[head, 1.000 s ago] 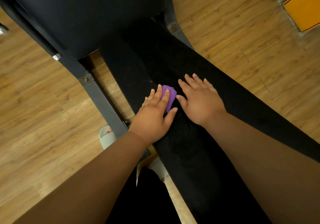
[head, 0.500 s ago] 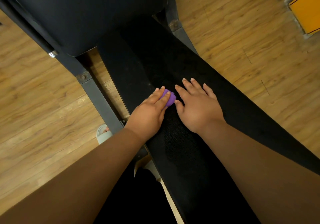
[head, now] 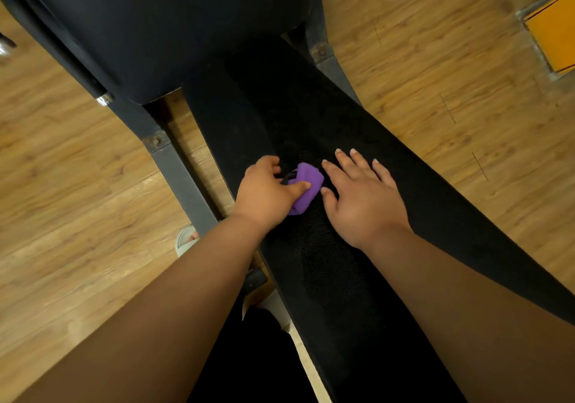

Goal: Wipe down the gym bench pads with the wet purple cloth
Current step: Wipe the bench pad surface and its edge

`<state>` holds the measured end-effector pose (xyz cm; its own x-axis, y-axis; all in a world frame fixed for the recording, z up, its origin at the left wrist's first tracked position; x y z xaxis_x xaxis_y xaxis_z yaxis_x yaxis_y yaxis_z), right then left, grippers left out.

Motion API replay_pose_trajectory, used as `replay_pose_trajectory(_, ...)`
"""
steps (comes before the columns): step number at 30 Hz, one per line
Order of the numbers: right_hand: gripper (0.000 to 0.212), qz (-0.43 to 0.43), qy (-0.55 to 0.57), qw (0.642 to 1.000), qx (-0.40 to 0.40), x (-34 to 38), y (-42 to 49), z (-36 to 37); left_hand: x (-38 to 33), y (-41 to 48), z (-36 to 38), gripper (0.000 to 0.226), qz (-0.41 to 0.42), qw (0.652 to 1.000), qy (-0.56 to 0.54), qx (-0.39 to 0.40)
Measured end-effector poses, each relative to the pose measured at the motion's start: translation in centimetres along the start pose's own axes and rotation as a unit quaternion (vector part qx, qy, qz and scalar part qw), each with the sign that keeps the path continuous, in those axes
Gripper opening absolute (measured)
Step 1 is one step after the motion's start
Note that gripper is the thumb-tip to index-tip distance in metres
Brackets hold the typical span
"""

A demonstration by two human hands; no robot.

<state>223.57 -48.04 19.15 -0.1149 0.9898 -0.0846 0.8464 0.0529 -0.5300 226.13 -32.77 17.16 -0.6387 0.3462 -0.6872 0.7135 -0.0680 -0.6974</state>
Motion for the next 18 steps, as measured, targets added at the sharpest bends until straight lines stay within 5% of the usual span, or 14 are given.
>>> replay_pose_trajectory(3,0.052,0.001,-0.003,1.0,0.0,0.0,0.1,0.0,-0.1,0.1,0.3,0.049,-0.027,0.999,-0.002,0.031)
replay_pose_trajectory(6,0.052,0.0,-0.001,1.0,-0.003,-0.1,0.0,0.0,-1.1,0.0,-0.2,0.027,0.08,0.997,-0.007,-0.009)
replay_pose_trajectory(9,0.052,0.001,-0.001,1.0,-0.001,-0.1,0.1,0.0,-2.0,0.2,-0.9,0.038,0.267,0.954,0.124,-0.063)
replay_pose_trajectory(13,0.053,0.007,-0.002,1.0,0.006,0.1,0.1,-0.2,1.0,-0.9,1.7,0.062,0.229,0.93,0.271,0.099)
replay_pose_trajectory(18,0.053,0.008,-0.004,1.0,0.005,0.1,0.1,-0.2,1.5,-0.8,1.7,0.057,0.239,0.906,0.338,0.088)
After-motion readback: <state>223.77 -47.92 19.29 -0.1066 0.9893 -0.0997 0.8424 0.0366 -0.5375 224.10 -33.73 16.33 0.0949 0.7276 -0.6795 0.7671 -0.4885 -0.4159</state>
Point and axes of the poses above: each hand's wrist, its own y-axis towards the middle knuckle, its own z-axis out of the palm, x = y × z, the point moved 3 cm from there along y, towards the middle knuckle, and after that the axes turned 14 degrees about -y, right-handed, at the moved point
